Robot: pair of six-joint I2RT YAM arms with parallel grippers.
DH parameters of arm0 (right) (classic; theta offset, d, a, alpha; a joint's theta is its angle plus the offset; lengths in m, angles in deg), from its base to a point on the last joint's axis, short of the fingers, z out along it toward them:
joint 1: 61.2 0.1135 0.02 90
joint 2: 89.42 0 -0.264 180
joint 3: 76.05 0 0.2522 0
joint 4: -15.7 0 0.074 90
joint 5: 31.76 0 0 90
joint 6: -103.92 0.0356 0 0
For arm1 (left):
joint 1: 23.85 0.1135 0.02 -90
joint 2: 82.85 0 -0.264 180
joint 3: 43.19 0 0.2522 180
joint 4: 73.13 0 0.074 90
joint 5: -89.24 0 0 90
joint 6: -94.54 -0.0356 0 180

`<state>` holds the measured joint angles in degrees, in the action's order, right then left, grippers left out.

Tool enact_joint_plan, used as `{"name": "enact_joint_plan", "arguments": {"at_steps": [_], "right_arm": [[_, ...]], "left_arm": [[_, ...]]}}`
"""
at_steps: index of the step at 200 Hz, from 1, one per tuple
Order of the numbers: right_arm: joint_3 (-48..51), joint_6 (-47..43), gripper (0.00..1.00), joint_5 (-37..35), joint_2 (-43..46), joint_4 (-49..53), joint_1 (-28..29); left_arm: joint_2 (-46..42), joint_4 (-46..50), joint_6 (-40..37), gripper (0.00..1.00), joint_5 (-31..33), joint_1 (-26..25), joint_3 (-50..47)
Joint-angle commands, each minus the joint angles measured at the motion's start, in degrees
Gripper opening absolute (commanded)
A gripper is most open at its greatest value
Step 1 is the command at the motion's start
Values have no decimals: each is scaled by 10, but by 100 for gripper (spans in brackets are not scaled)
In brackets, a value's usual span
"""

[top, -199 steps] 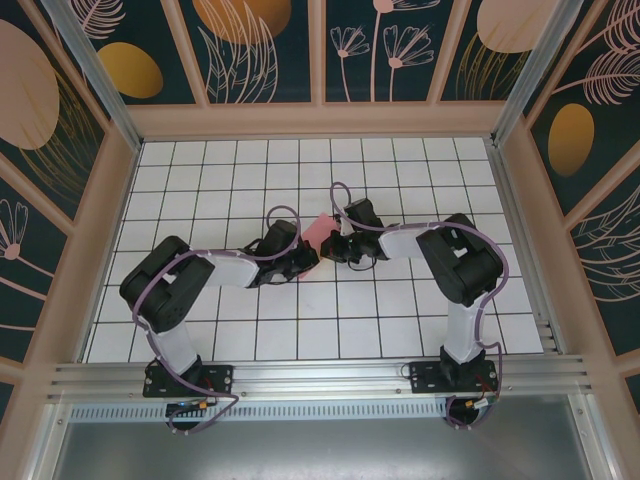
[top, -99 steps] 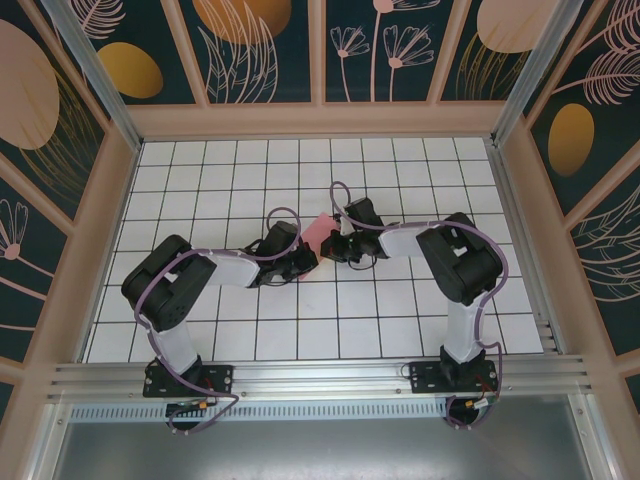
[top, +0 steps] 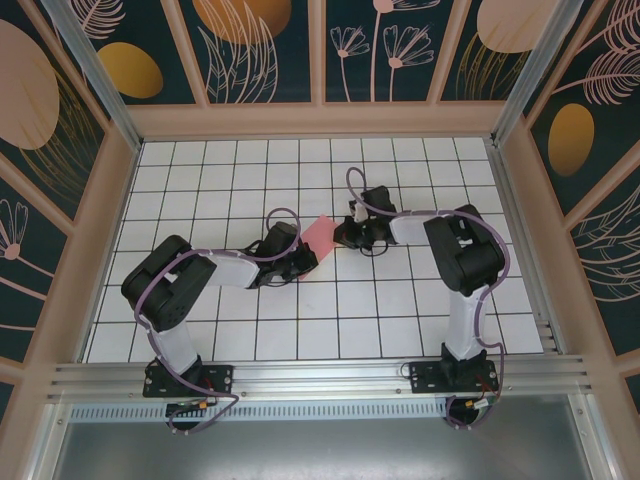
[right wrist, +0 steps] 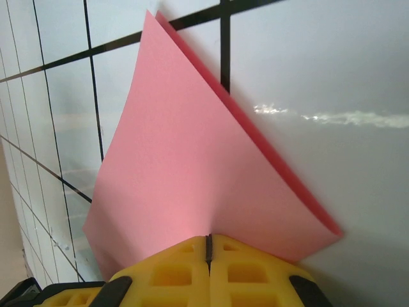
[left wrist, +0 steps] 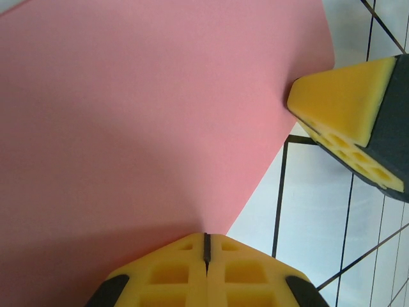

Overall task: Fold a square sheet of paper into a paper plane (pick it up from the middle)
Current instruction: Fold the square sheet of paper in half at the center of the table, then hold the square sheet of paper at the center of the table.

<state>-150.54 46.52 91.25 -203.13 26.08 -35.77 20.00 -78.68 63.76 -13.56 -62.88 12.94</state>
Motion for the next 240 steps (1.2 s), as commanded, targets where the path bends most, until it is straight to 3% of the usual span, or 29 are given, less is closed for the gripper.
{"name": "enact_joint_plan", "arguments": {"at_steps": [1,79,130,193,240], "right_arm": [[-22,-28,0,-76,-34,20,-38],[-42,-42,0,-57,-13,0,-60],[-4,-44,0,-31,59,-8,-19],[2,-28,0,3,2,-23,24],[-21,-50,0,-36,-29,53,23]], "left_arm": [[5,92,-8,0,14,-1,-25],[4,90,-11,0,14,-1,-19],[3,85,-14,0,15,-1,-17],[-10,79,-27,0,16,-2,-8],[-41,65,-83,0,3,0,17]]}}
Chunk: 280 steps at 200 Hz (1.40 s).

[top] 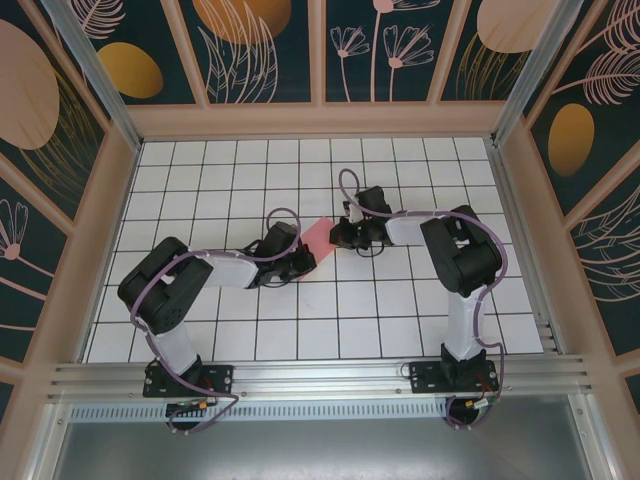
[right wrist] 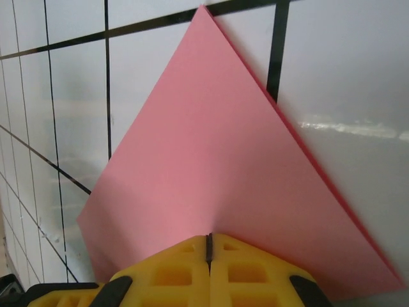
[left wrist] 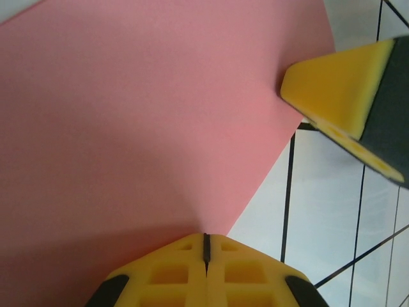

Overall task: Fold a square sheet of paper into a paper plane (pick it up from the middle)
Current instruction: Hold the square sheet of paper at the center of the table, then first fold the square sheet of paper in half at the center of the table.

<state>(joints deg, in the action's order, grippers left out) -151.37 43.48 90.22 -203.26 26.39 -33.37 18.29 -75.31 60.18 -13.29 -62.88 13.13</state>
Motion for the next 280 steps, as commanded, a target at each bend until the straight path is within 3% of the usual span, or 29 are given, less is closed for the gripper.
{"name": "enact_joint_plan", "arguments": {"at_steps": [1,81,173,280], "right_arm": [[-13,-20,0,-26,-28,51,-1],[6,-3,0,-23,-36,39,-1],[5,-10,0,-25,-41,53,-3],[-6,-15,0,-32,-59,72,-5]], "left_arm": [[-24,31,-48,0,-1,1,17],[26,-11,-127,0,-17,1,86],[73,-63,-258,0,-85,23,74],[111,-6,-302,0,-100,24,98]]}}
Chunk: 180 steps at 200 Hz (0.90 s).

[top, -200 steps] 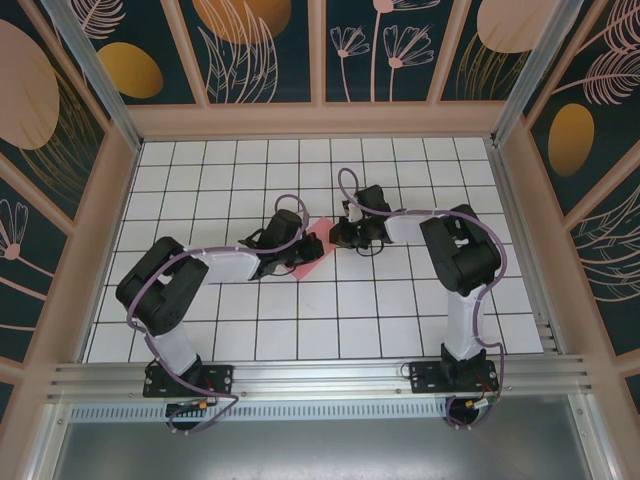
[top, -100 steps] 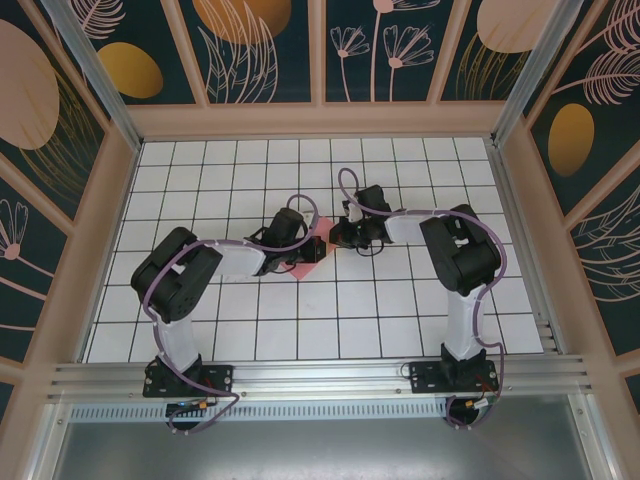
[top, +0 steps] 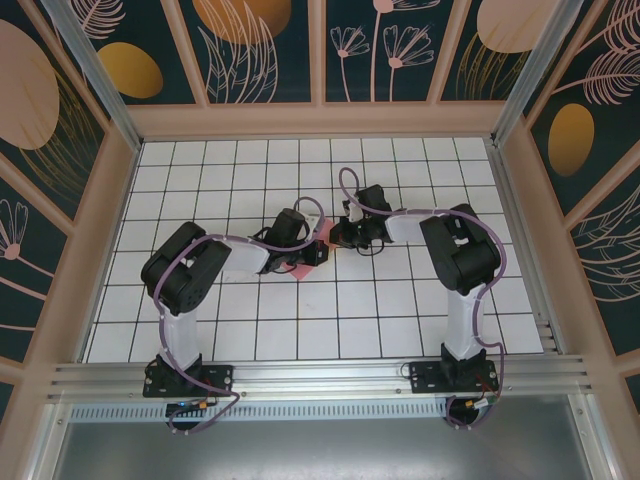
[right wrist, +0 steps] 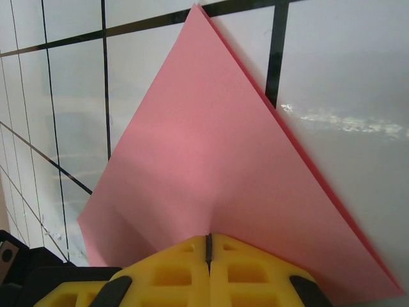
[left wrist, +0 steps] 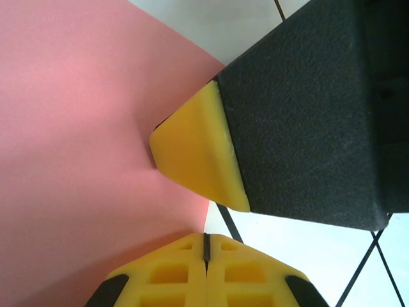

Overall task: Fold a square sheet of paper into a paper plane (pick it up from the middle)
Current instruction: First fold the square sheet of paper in half at the center of the table.

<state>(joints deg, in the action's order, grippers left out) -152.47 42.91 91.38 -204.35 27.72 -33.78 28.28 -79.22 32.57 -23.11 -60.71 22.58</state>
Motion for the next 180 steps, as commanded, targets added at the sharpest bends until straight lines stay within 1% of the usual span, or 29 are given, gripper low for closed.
{"name": "enact_joint_plan", "arguments": {"at_steps": [1,39,89,118,135,153,180], "right_arm": [[4,-9,0,-43,-48,60,-1],[-9,-18,0,-55,-60,85,-7],[-8,-24,0,-62,-71,98,-13],[-9,-25,0,-65,-78,102,-14],[-10,-25,0,-66,-80,104,-14],[-11,-25,0,-69,-81,105,-14],[-12,-25,0,-71,-82,108,-13]], "left_arm": [[10,33,-27,0,-1,3,3],[-7,48,-40,0,5,3,-38],[-49,0,-3,0,-10,3,-129],[-70,-10,4,0,-4,4,-170],[-81,-21,6,0,-19,3,-192],[-90,-17,5,0,-22,3,-209],[-103,-3,8,0,-11,3,-227]]}}
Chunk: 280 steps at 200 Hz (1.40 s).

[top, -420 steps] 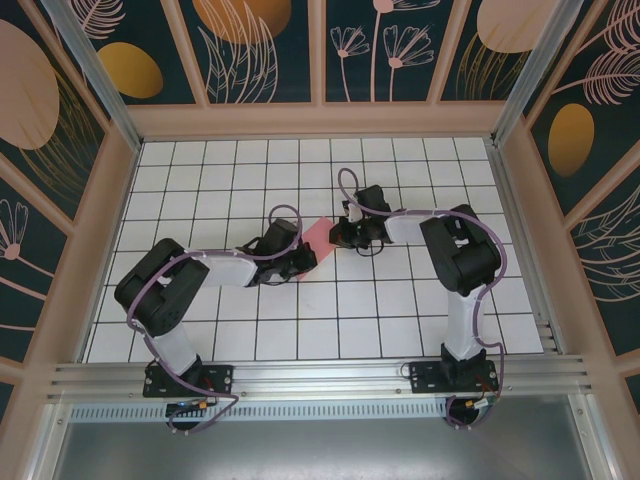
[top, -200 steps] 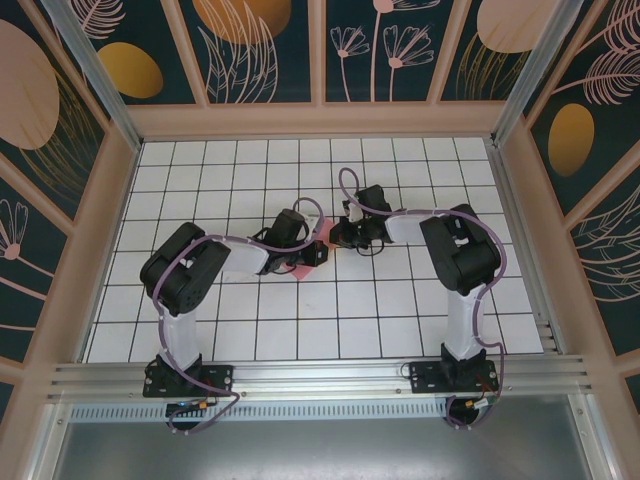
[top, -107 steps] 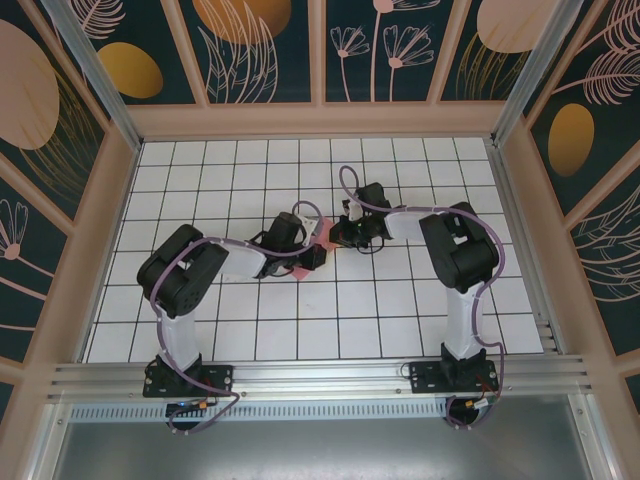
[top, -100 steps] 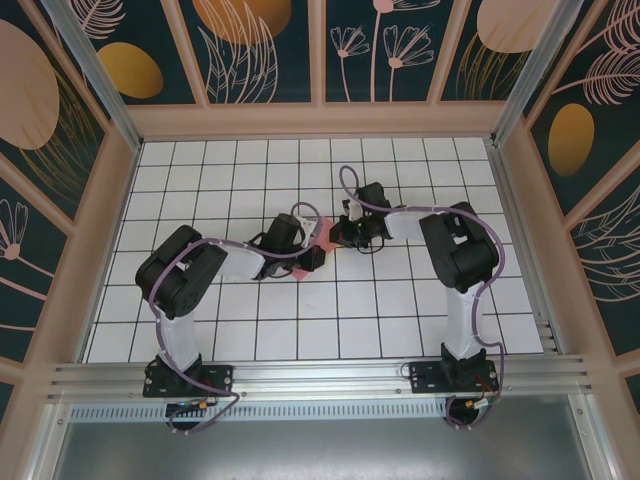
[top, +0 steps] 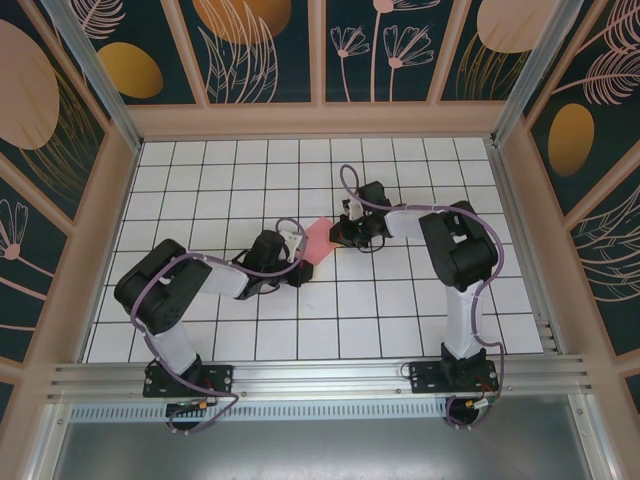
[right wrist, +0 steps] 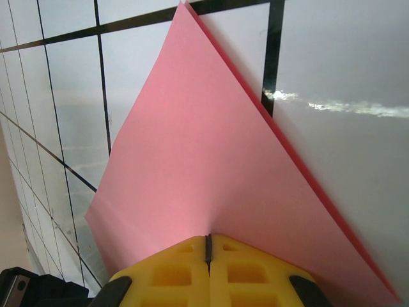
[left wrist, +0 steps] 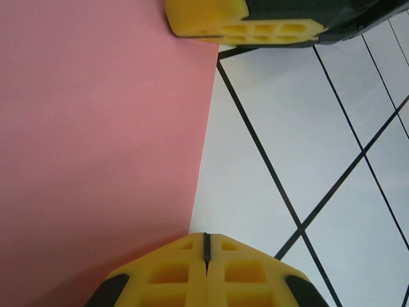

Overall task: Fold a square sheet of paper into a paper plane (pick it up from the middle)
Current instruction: First fold the square sheet of paper in half at the center of the table.

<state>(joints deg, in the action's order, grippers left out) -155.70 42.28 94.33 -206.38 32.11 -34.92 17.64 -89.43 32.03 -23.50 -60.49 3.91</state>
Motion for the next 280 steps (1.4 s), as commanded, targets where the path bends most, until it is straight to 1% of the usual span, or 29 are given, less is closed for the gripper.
{"name": "enact_joint_plan", "arguments": {"at_steps": [1,16,72,120,131,134,143,174,191,219,234,250,261,264,280], "right_arm": [[21,-18,0,-100,-62,64,-2],[21,-17,0,-101,-62,64,-3],[23,-18,0,-102,-61,66,-2],[24,-17,0,-100,-61,64,-3],[23,-17,0,-99,-60,65,-3],[22,-18,0,-99,-60,65,-2],[20,-20,0,-97,-59,65,-3],[1,-34,0,-94,-43,77,-3],[-33,-48,0,-92,-35,93,-3],[-95,-64,0,-82,-16,110,6],[-114,-65,0,-80,-5,113,17],[-122,-60,0,-86,0,113,38],[-124,-51,0,-97,-1,112,47],[-123,-49,0,-98,-1,111,60],[-131,-36,2,-105,-10,109,91]], "left_arm": [[3,99,14,0,-6,1,-42],[-3,112,26,0,8,1,-48],[-14,106,73,0,5,1,-96],[-20,59,105,0,-6,1,-129],[-19,67,103,0,-11,1,-129],[-35,72,102,0,-9,1,-128],[-45,96,99,0,-3,1,-121],[-99,168,99,0,33,1,-85],[-133,198,104,0,54,2,-50],[-172,266,109,0,146,14,28],[-184,283,128,0,193,34,48],[-190,289,149,0,220,59,55],[-192,287,161,4,226,79,54],[-192,287,164,6,228,84,54],[-194,285,180,12,237,105,52]]}}
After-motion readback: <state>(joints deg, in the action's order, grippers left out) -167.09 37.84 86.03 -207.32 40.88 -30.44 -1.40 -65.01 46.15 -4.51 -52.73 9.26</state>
